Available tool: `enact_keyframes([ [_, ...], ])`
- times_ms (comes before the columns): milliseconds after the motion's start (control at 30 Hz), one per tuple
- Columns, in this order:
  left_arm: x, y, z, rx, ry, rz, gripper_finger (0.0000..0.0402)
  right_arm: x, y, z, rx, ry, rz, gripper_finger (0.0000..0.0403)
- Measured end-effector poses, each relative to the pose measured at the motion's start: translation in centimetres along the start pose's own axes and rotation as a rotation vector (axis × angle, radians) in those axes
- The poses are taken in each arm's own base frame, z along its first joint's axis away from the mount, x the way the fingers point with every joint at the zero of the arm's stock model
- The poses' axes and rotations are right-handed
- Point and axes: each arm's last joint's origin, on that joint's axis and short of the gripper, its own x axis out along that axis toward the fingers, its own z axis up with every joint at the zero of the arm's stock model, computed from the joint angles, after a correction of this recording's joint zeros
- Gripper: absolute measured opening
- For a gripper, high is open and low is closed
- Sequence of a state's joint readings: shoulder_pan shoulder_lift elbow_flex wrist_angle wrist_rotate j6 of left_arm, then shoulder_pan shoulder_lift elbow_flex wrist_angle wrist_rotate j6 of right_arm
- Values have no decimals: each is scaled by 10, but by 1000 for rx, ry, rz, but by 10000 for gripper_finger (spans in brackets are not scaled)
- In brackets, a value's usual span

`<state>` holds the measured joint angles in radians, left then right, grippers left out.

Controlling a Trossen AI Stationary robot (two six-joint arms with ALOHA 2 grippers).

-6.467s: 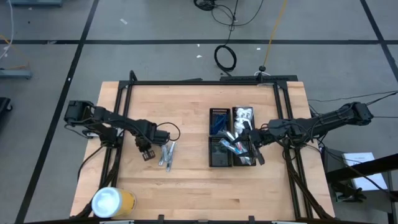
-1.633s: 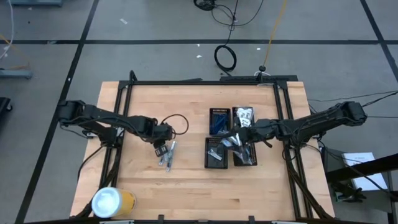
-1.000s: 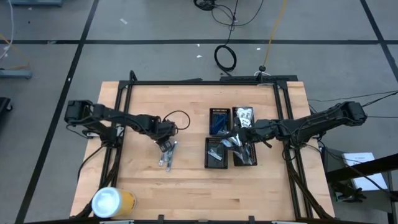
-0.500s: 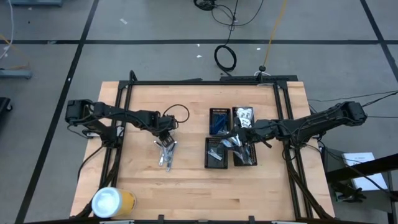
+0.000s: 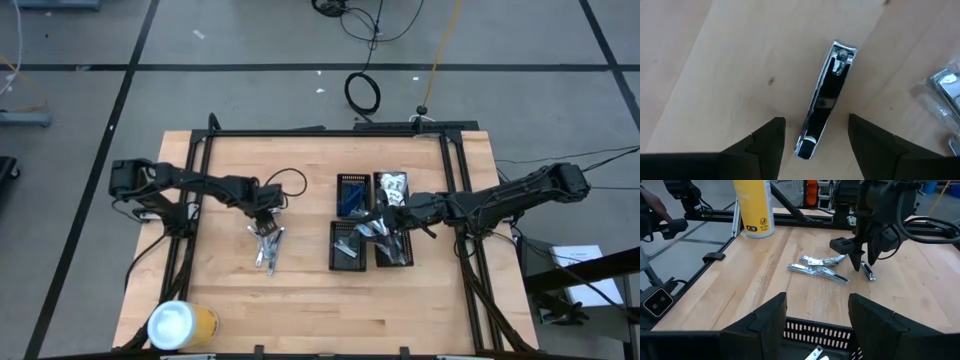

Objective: Pick & Place Travel size toiletries
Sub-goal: Put the nail cutter into the bottom left black basket

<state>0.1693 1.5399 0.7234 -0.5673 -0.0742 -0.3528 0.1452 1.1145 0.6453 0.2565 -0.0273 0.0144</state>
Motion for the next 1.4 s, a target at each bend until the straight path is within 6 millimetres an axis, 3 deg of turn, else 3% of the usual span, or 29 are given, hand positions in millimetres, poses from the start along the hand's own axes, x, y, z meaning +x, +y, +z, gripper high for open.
enact_keyframes([
  [300,14,-1,6,134,15,-45,153,0,0,-1,0,7,1,198],
  [533,14,-2,5,182,24,-67,25,0,0,-1,0,11,1,198],
  [733,10,-5,9,197,-49,-37,24,0,0,-2,0,15,0,198],
  [867,-8,-10,14,240,-189,-71,17,0,0,-1,0,15,-6,198],
  [967,-33,-15,26,277,-417,-121,17,0,-1,-2,-3,20,-51,199],
  [1200,-67,-42,57,458,-961,-270,17,2,-8,-3,-21,20,-200,199],
  [1400,-80,-58,69,585,-1249,-353,17,17,-24,-1,-13,-72,-280,206],
])
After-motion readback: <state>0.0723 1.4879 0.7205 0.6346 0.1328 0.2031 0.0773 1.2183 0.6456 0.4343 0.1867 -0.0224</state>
